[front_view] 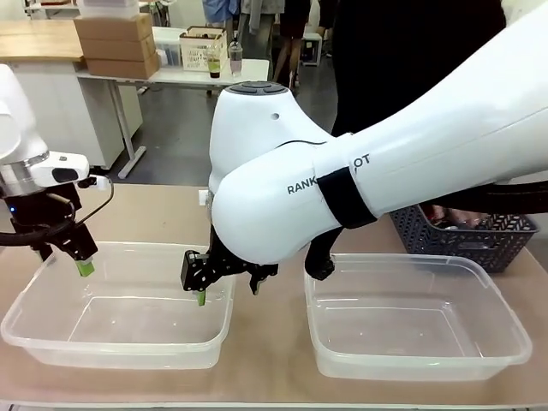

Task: Sort the waste into each basket.
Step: Pick up the Organizing box on the left side of the table and lift it.

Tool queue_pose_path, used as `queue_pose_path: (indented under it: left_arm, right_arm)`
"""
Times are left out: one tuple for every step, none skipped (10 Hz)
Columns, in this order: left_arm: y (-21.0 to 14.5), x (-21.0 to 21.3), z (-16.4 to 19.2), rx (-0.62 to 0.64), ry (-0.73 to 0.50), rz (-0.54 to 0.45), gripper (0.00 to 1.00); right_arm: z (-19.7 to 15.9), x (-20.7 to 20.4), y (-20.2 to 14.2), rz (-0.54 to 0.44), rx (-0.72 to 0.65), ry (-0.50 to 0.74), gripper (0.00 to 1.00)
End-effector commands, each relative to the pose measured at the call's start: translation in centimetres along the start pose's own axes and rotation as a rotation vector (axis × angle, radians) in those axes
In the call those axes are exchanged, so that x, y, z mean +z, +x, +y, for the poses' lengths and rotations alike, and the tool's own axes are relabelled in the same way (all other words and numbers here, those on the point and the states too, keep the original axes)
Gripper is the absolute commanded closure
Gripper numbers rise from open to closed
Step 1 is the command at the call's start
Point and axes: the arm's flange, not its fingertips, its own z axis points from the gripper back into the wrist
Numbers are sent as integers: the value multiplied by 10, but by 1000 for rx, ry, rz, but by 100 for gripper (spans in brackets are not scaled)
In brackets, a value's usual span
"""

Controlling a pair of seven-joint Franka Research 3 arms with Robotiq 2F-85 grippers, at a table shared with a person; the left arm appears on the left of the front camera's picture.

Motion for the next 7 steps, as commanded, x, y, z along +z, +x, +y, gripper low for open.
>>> queue_pose_path:
  left_arm:
    - [-118, -77, -42, -35, 20, -40, 10]
    - [-118, -78, -41, -28, 12, -30, 58]
    - [-119, -80, -39, -37, 16, -27, 68]
    - [-118, -80, -40, -40, 26, -24, 100]
    - [-119, -81, -39, -36, 26, -24, 100]
    - [-120, -81, -39, -35, 21, -34, 100]
    - [-121, -80, -39, -34, 25, -35, 97]
  right_arm:
    - [11, 2, 13, -19, -106, 7, 0]
    - [11, 6, 8, -25, -149, 20, 59]
    - [11, 11, 6, -34, -189, -16, 59]
    - [9, 10, 7, -28, -228, -45, 100]
    - [9, 7, 8, -16, -242, -50, 64]
    - [8, 4, 8, -9, -262, -63, 100]
    - [6, 3, 8, -12, -285, -77, 100]
